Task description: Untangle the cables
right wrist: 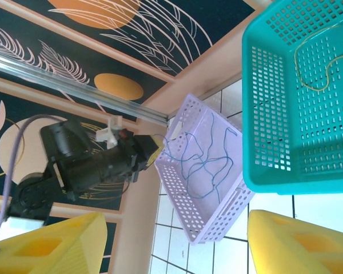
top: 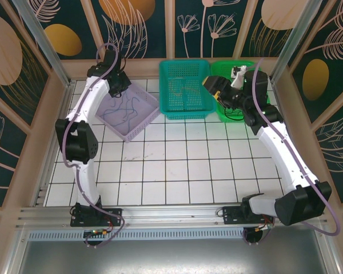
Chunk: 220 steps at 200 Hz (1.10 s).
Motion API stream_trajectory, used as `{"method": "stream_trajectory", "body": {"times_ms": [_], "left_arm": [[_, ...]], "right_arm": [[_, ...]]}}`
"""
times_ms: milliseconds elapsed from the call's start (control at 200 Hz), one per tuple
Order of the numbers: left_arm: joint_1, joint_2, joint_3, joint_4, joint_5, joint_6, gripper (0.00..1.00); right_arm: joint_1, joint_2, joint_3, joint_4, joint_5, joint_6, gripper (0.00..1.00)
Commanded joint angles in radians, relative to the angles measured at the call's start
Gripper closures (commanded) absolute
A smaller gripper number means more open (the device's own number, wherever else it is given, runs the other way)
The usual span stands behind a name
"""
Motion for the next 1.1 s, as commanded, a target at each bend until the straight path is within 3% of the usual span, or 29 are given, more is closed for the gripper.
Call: {"method": "stream_trajectory", "body": {"times_ms": [0,50,175,320,435,500,541,566,581,711,766,841,906,976,1041,1096], "left_arm": [[0.046,0.098,0.074,-0.031,0.041,-0.005,0.88],[0.062,0.140,0.125,-0.035,0.055,-0.003,0.71],[0.069,0.185,0.256,-0.063,0.055,0.000,0.44],[0.068,0.129,0.235,-0.057,0.027,-0.003,0.37],[0.064,0.004,0.117,0.005,0.000,-0.004,0.34],[0.064,-0.110,-0.033,0.098,-0.017,0.001,0.29],[0.065,-0.198,-0.129,0.150,-0.034,0.002,0.25],[0.064,-0.251,-0.192,0.187,-0.043,0.004,0.16],[0.064,-0.284,-0.232,0.213,-0.044,0.007,0.03],[0.064,-0.624,-0.673,0.514,-0.011,-0.016,0.01],[0.064,-0.740,-0.824,0.564,-0.040,-0.031,0.01],[0.065,-0.860,-0.962,0.548,-0.147,-0.036,0.01],[0.061,-0.944,-1.047,0.484,-0.333,-0.067,0.01],[0.058,-1.035,-1.187,0.533,-0.508,-0.036,0.01],[0.058,-1.132,-1.372,0.743,-0.559,0.130,0.01],[0.058,-1.188,-1.511,0.879,-0.625,0.253,0.01]], "right_arm": [[0.002,-0.017,-0.014,0.005,0.013,0.016,0.34],[0.004,-0.017,-0.013,0.002,0.012,0.016,0.34],[0.006,-0.026,-0.012,-0.020,0.018,0.005,0.34],[0.008,-0.047,-0.038,-0.046,0.044,-0.010,0.34],[0.007,-0.082,-0.071,-0.098,0.142,-0.047,0.33],[0.003,-0.112,-0.106,-0.142,0.232,-0.096,0.32],[0.003,-0.135,-0.125,-0.167,0.301,-0.132,0.27],[0.001,-0.151,-0.139,-0.183,0.344,-0.151,0.04],[-0.002,-0.162,-0.147,-0.190,0.375,-0.161,0.02],[-0.010,-0.280,-0.257,-0.232,0.641,-0.195,0.01],[-0.012,-0.325,-0.303,-0.241,0.750,-0.198,0.01],[-0.015,-0.367,-0.369,-0.234,0.922,-0.193,0.01],[-0.017,-0.375,-0.415,-0.246,1.097,-0.160,0.01],[-0.020,-0.411,-0.535,-0.047,1.126,-0.366,0.01],[-0.032,-0.441,-0.684,0.230,1.016,-0.632,0.01],[-0.037,-0.444,-0.806,0.441,0.974,-0.755,0.01]]}}
